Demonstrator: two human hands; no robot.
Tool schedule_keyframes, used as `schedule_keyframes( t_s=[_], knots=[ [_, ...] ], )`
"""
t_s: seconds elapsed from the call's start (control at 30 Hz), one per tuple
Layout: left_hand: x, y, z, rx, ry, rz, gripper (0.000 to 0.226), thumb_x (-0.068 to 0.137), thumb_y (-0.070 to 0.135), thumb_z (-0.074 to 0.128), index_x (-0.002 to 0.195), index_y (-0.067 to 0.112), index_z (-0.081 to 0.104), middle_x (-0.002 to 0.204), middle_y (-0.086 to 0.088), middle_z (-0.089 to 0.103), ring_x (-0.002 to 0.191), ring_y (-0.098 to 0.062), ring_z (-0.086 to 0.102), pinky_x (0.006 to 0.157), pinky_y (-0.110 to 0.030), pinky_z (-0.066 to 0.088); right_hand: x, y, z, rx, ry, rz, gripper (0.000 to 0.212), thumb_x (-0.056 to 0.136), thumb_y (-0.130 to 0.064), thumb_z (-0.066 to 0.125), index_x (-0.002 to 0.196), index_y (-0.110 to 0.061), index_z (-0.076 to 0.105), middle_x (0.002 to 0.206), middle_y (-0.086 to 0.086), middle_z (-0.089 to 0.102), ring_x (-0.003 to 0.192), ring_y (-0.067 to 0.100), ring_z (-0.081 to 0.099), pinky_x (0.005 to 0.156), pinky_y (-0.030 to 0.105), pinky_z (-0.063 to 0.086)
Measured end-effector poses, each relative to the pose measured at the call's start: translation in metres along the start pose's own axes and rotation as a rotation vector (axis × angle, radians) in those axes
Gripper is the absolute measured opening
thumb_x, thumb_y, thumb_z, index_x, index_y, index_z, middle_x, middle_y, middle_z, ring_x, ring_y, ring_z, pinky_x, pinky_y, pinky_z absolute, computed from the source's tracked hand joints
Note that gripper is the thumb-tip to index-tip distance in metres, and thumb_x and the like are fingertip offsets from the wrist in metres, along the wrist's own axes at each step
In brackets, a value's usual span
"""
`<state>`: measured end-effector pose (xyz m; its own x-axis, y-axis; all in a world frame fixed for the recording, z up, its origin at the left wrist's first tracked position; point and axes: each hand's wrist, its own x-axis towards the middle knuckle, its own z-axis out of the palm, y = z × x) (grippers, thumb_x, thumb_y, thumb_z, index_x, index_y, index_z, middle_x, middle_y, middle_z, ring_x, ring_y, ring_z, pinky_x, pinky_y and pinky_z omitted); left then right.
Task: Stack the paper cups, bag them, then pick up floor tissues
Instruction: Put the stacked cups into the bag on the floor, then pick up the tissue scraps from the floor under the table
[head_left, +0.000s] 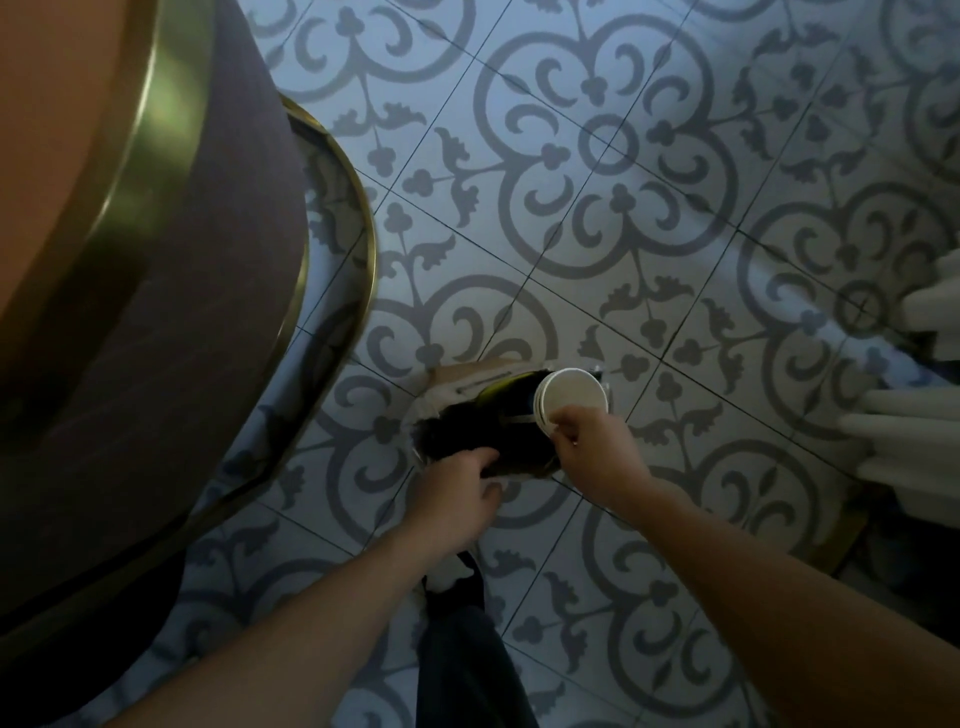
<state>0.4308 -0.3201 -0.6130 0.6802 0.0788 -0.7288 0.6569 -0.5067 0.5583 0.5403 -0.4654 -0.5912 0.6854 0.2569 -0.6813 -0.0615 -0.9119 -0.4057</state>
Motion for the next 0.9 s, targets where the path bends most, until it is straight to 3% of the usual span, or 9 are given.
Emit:
schedule_keyframes(
  t_s=[0.2,0.33,0.5,0.67,0.8,0.9],
  knots=[
    [-0.017,-0.009,-0.003,0.175,0.054,0.162,0.043,0.086,0.02,0.054,0.128,0.018,0.058,0.12,-0.003,0.065,0.11,-0.023,0.059,0.094,-0.039,0.049,-0.016,-0.005,-0.006,-0.134,0.027,-0.04,0.032,0.089,-0.018,0.054,0.119,-0.018,0.063,0.113,0.01,0.068,0.102,0.026,0.064,0.087,0.037,0.055],
    [-0.044,-0.016,-0.012,0.127,0.125,0.183,0.044,0.088,0.015,0.054,0.132,0.018,0.055,0.126,-0.002,0.062,0.116,-0.02,0.054,0.098,-0.035,0.047,-0.037,-0.017,-0.013,-0.233,0.057,-0.143,0.031,0.09,-0.012,0.052,0.12,-0.012,0.061,0.116,0.01,0.066,0.109,0.027,0.059,0.094,0.039,0.05],
    [-0.101,-0.043,-0.026,0.108,0.234,0.097,0.044,0.094,0.024,0.052,0.137,0.017,0.051,0.132,-0.001,0.06,0.12,-0.018,0.055,0.102,-0.034,0.046,-0.069,-0.032,-0.005,-0.382,0.021,-0.303,0.032,0.09,-0.015,0.053,0.121,-0.015,0.06,0.12,0.004,0.064,0.112,0.02,0.057,0.097,0.034,0.047],
    [-0.178,-0.086,-0.033,0.014,0.38,-0.054,0.034,0.095,0.024,0.051,0.125,0.015,0.062,0.113,-0.004,0.069,0.1,-0.02,0.064,0.088,-0.037,0.053,-0.113,-0.064,0.039,-0.47,-0.078,-0.394,0.038,0.091,-0.026,0.051,0.129,-0.019,0.053,0.135,0.004,0.055,0.128,0.021,0.046,0.111,0.04,0.036],
    [-0.239,-0.132,-0.025,-0.077,0.412,-0.182,0.03,0.097,0.027,0.051,0.121,0.016,0.064,0.112,-0.003,0.07,0.101,-0.017,0.064,0.089,-0.036,0.053,-0.159,-0.086,0.085,-0.587,-0.238,-0.384,0.062,0.092,-0.035,0.051,0.146,-0.023,0.024,0.156,0.005,0.025,0.145,0.026,0.019,0.118,0.047,0.021],
    [-0.292,-0.164,-0.013,-0.176,0.441,-0.264,0.027,0.097,0.028,0.049,0.115,0.017,0.065,0.113,-0.001,0.07,0.103,-0.017,0.065,0.088,-0.039,0.055,-0.199,-0.098,0.117,-0.714,-0.326,-0.453,0.066,0.093,-0.037,0.048,0.149,-0.023,0.015,0.16,0.005,0.014,0.147,0.026,0.01,0.12,0.048,0.012]
  ],
)
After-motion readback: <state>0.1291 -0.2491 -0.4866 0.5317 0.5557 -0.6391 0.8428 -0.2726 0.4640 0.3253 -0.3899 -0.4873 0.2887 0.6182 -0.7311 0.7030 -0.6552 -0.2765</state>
